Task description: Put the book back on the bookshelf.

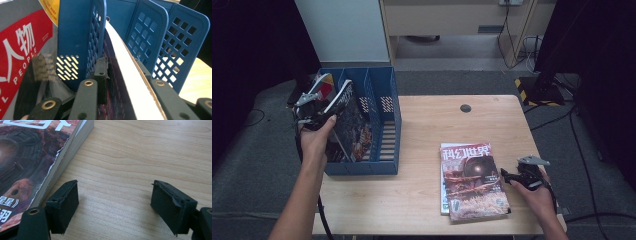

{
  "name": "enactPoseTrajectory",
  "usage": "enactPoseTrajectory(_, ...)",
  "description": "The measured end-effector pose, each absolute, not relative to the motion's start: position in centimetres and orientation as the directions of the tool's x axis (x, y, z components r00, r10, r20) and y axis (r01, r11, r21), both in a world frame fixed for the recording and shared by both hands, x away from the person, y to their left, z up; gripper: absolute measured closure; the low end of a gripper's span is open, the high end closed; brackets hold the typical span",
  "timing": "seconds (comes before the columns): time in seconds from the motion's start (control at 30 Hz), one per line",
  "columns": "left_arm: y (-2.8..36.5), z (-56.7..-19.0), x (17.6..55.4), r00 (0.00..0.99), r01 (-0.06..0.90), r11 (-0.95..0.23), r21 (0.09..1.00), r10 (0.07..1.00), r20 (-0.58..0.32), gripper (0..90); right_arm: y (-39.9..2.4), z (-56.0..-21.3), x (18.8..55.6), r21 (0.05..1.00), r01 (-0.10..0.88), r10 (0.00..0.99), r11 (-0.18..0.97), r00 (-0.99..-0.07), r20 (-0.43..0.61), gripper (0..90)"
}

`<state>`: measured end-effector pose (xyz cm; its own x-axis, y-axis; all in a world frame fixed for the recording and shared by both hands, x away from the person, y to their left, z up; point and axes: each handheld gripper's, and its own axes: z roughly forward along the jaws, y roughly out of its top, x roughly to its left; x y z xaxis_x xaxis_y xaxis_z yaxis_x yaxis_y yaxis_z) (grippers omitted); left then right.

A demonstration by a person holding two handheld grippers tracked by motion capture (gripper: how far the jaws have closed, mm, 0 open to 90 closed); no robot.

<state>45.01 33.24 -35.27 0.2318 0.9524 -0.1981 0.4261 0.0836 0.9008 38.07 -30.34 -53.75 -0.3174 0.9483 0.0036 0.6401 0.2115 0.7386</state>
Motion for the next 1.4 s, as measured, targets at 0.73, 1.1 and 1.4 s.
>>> enactPoseTrajectory(0.73,33.0,-35.1,45.3,0.194,0.467,0.042,0.883,0.970,-0.149,81.4,-30.2,-53.8,38.0,0.739,0.639,0.946,0.215,-0.324,0.005,21.7)
enactPoseTrajectory(1.1,33.4,-35.2,44.9,0.203,0.450,0.070,0.891,0.963,-0.178,81.6,-30.2,-53.8,38.0,0.739,0.638,0.945,0.217,-0.327,0.004,21.7)
enactPoseTrajectory(1.4,33.3,-34.8,44.7,0.204,0.397,0.115,0.910,0.956,-0.210,82.0,-30.2,-53.8,38.0,0.739,0.638,0.945,0.218,-0.327,0.004,21.7)
